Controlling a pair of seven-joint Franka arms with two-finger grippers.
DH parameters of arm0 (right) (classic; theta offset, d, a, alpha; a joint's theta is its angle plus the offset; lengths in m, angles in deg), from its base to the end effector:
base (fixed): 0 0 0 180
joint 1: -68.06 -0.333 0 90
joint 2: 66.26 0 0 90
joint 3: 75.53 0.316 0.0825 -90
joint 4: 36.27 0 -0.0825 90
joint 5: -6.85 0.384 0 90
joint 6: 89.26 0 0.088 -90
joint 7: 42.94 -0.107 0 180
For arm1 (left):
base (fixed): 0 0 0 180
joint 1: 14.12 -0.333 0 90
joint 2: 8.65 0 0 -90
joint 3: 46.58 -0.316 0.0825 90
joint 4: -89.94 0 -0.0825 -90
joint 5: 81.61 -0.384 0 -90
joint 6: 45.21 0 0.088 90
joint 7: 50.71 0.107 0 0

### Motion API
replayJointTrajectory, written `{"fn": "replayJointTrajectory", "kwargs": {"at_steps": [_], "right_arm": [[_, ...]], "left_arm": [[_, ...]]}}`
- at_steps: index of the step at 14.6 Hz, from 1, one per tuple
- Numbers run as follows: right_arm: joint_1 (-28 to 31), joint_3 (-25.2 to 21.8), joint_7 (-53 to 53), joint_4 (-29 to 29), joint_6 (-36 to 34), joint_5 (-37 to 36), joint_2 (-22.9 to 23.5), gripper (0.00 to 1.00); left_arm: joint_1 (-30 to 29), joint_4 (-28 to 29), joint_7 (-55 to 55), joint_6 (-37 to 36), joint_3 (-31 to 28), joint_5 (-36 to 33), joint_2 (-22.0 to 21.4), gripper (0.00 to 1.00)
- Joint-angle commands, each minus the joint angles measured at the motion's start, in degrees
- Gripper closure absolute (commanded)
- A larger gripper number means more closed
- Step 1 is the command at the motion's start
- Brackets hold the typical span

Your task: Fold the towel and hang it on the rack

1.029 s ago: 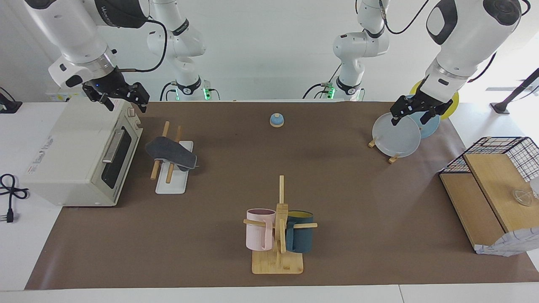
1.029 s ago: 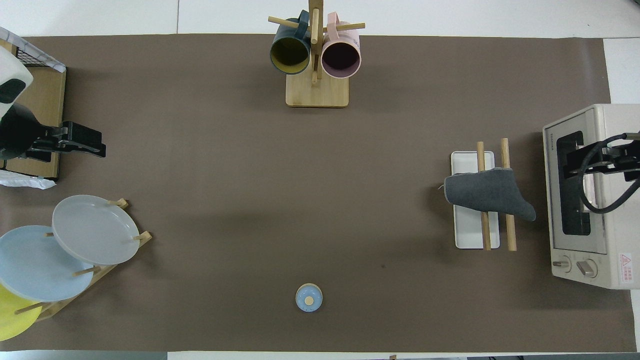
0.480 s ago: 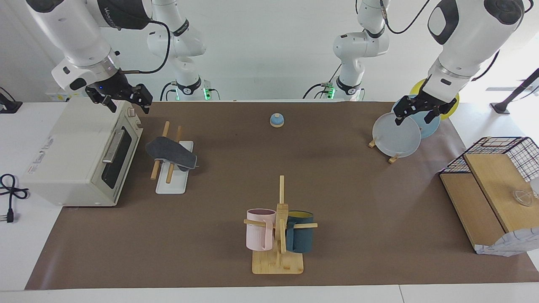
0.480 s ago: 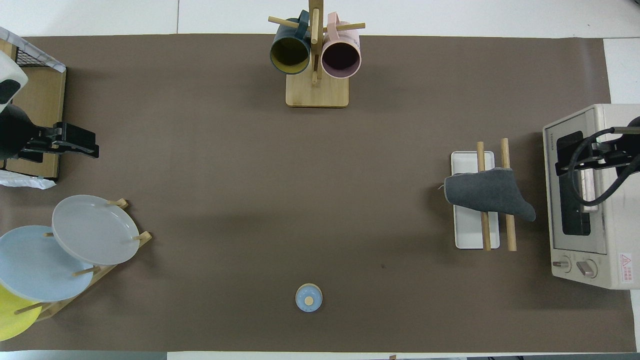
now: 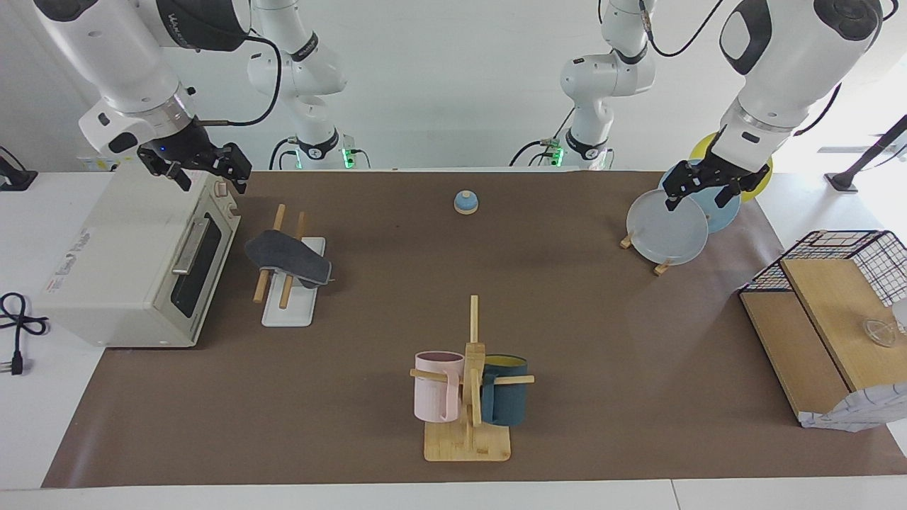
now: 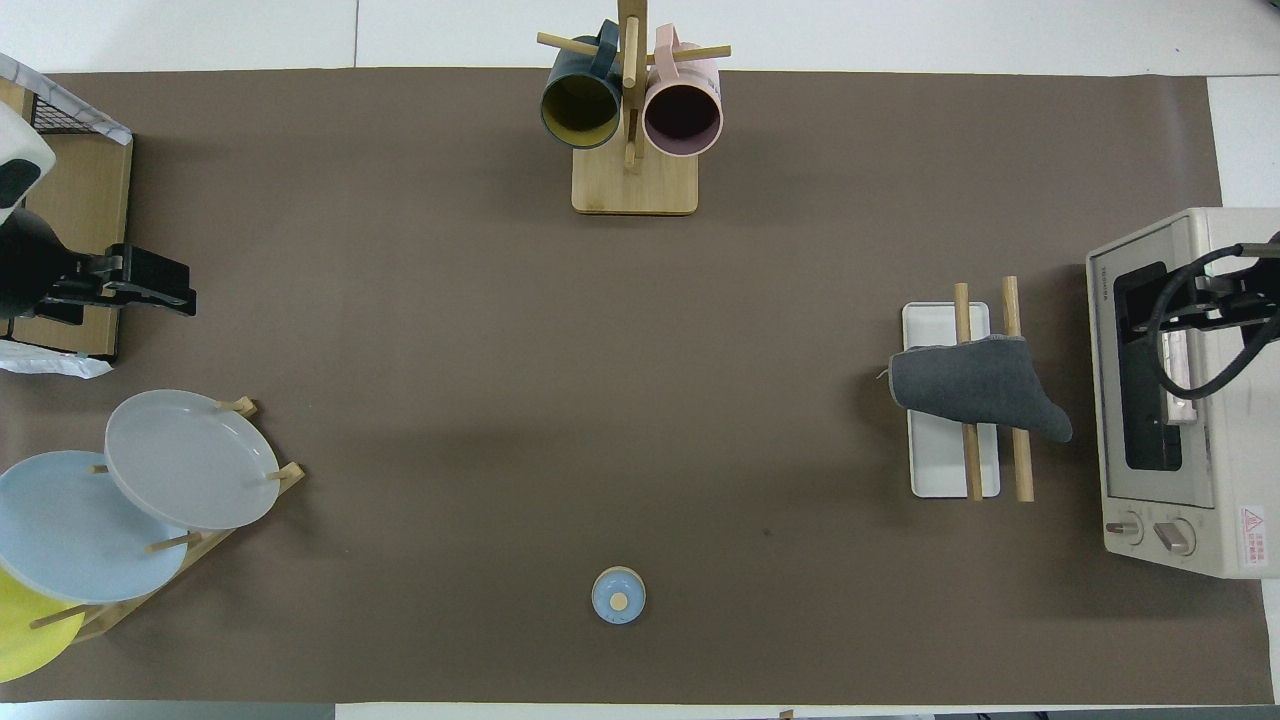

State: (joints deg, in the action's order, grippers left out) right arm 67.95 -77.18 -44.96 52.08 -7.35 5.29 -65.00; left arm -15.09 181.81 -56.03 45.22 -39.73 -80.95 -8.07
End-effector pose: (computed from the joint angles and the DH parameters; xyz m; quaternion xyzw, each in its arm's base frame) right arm 0.5454 -0.0177 0.6144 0.9971 -0.0320 -0.0671 0.0142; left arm 0.5540 -0.0580 0.6042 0.9998 -0.0047 -0.0181 0.0046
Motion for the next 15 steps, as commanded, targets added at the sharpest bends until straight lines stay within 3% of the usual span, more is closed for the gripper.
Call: {"fn": "replayJointTrajectory", "kwargs": {"at_steps": [1, 15], "right_arm": [[-0.2, -0.1, 0.7, -1.2, 0.0, -1.0, 0.7, 0.00], [-0.2, 0.1, 0.7, -1.6, 0.0, -1.0, 0.9, 0.00]], "left_arm": [[0.7, 0.4, 0.5, -0.1, -0.3, -1.1, -0.9, 0.00], [0.1, 0.5, 0.3, -0.3, -0.7, -1.1, -1.0, 0.00]]}}
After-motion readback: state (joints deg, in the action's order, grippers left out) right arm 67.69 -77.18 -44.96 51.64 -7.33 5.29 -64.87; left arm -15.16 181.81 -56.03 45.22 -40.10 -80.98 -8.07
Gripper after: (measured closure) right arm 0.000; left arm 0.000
